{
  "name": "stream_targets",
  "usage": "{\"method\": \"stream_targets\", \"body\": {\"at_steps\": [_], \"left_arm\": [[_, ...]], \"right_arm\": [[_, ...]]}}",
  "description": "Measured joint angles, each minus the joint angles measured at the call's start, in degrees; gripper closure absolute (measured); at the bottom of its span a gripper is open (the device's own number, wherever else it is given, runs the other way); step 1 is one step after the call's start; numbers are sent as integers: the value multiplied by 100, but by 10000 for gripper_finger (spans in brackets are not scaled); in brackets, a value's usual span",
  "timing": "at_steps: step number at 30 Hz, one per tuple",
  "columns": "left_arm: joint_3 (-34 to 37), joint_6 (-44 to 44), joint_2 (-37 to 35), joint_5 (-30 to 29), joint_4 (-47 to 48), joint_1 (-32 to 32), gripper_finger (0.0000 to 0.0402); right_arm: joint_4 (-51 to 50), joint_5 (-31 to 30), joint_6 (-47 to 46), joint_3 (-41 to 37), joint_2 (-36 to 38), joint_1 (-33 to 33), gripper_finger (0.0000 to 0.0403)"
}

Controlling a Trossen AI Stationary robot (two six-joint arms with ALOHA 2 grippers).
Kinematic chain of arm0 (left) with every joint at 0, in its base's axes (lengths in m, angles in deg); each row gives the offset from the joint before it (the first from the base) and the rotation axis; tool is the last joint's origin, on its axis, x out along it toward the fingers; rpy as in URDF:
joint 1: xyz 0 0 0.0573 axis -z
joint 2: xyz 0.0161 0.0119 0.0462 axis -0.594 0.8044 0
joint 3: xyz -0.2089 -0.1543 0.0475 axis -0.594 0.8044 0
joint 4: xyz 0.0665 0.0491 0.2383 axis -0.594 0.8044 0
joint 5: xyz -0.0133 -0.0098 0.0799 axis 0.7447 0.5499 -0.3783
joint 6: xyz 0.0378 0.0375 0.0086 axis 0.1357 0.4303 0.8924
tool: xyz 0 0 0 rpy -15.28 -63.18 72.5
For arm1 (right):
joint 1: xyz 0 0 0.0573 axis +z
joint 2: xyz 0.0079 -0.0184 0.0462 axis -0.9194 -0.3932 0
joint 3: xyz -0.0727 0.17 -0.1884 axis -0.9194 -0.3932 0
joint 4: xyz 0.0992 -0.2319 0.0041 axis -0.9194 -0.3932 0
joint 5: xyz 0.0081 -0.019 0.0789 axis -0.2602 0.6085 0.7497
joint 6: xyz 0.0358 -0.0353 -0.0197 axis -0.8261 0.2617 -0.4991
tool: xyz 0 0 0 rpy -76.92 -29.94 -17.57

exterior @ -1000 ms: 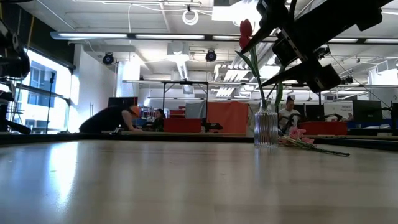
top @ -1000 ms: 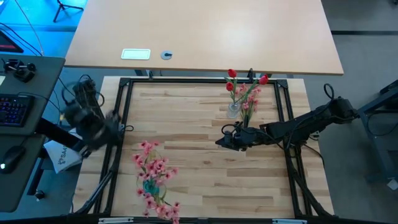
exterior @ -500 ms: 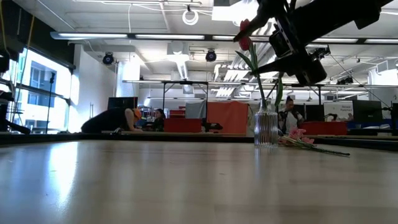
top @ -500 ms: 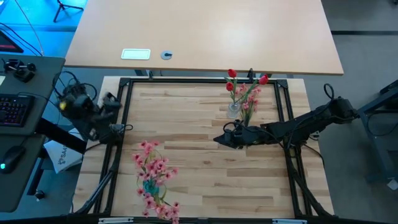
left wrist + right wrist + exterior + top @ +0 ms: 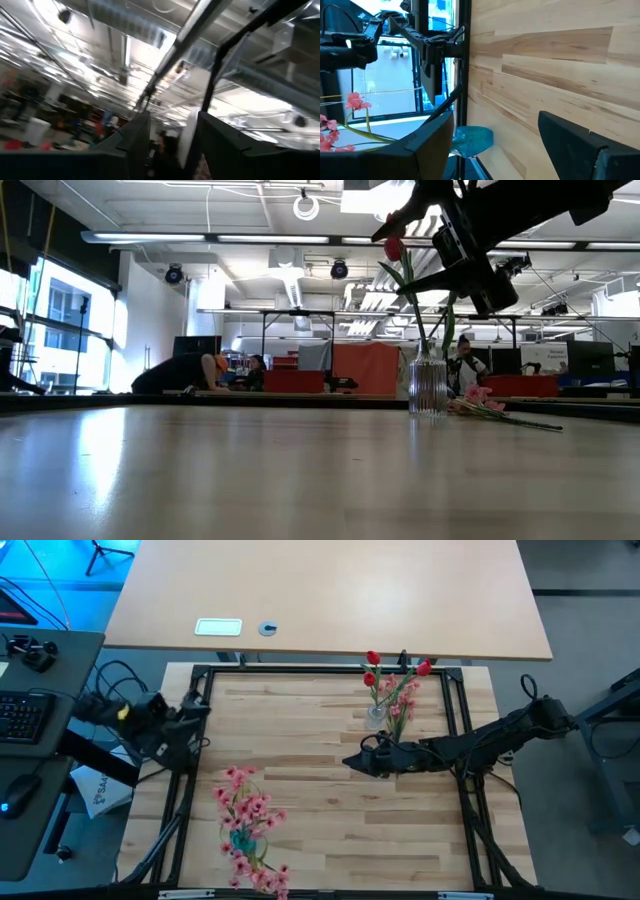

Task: Sort flowers into vase by color
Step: Put the pink flower into the blue vase

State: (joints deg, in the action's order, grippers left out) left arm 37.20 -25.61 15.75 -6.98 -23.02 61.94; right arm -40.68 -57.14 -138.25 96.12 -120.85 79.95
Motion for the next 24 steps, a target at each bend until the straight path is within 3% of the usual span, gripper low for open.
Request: {"method": "stream_targets", "body": {"at_steps": [5, 12, 17, 20, 24], "left_arm": [[0, -1465, 613, 1577, 65, -1156, 250], [7, -2222, 1117, 2520, -692, -2776, 250], [-273, -3051, 1673, 3760, -296, -4095, 250], [-422, -3112, 2285, 4367, -297, -4508, 250], [-553, -2845, 2774, 4608, -1099, -4656, 250]], "right_arm": [[-107, 0, 52, 0, 1, -1, 119], [-133, 46, 801, 0, 2, -145, 119], [-133, 439, 1430, 0, 2, -326, 119], [-172, 783, 1823, 0, 2, -429, 119], [-441, 1402, 2376, 0, 69, -492, 119]]}}
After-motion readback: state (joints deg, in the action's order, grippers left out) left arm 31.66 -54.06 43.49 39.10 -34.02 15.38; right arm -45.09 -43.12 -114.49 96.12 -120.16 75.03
